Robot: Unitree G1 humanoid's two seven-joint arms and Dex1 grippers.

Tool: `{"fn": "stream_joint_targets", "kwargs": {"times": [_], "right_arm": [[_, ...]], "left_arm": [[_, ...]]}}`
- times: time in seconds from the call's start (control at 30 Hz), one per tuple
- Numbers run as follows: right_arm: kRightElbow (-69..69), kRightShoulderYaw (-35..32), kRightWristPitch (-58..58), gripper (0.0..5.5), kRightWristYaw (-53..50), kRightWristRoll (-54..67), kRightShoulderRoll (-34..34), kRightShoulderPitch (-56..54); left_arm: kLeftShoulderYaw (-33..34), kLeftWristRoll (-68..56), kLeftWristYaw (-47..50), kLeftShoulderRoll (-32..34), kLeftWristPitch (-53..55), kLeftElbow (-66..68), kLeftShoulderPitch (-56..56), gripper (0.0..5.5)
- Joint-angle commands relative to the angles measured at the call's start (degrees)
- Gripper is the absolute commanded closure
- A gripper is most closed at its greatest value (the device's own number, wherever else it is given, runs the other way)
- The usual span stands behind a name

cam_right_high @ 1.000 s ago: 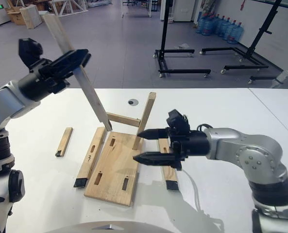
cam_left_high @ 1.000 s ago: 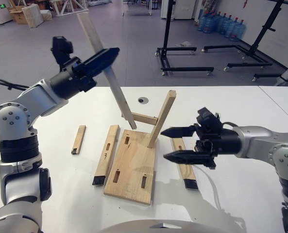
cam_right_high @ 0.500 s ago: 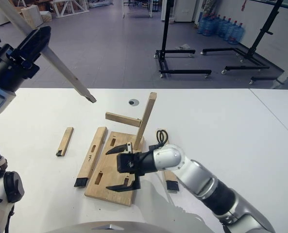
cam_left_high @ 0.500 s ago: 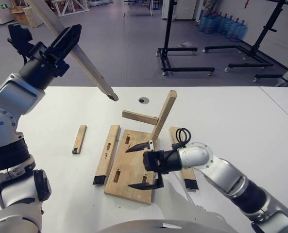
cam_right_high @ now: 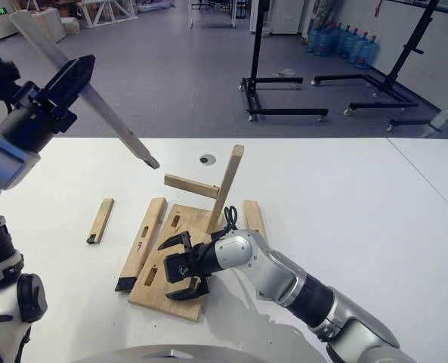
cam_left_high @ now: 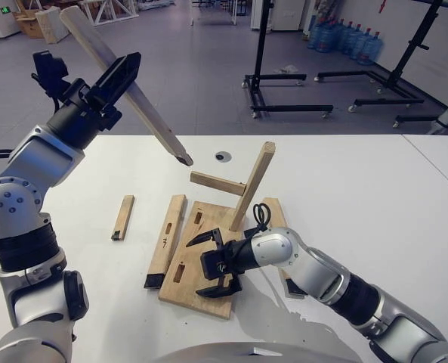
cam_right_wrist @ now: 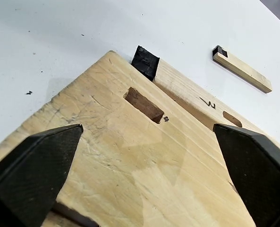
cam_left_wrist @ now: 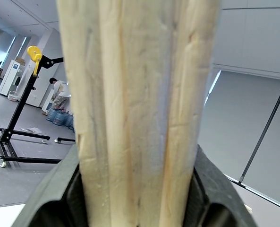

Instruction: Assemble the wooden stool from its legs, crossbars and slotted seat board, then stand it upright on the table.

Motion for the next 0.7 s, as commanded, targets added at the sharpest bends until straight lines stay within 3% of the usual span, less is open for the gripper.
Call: {"fn": "stream_joint_targets", "kwargs": {"times": [0.03, 0.23, 0.5, 0.7], "right_arm": [[0.0, -0.8, -0.4, 0.41, 4.6, -2.5, -9.0, 3.1], [0.3, -6.6, -6.6, 0.41, 9.4, -2.5, -22.0, 7.6], [1.7, -10.0, -9.8, 0.41, 10.5, -4.0, -22.9, 6.2], [7.9, -10.5, -18.9, 0.41, 10.8, -10.1, -26.0, 2.7]], "left_arm": [[-0.2, 0.8, 0.2, -0.1, -0.3, -1.1, 1.1, 3.49], [-0.1, 1.6, 0.1, -0.1, -0.6, -2.2, 2.5, 3.49], [-0.6, 2.0, 0.7, -1.1, -0.8, -4.0, 4.4, 3.49], [-1.3, 2.3, 1.1, -1.9, -1.1, -4.5, 5.2, 3.49]]}}
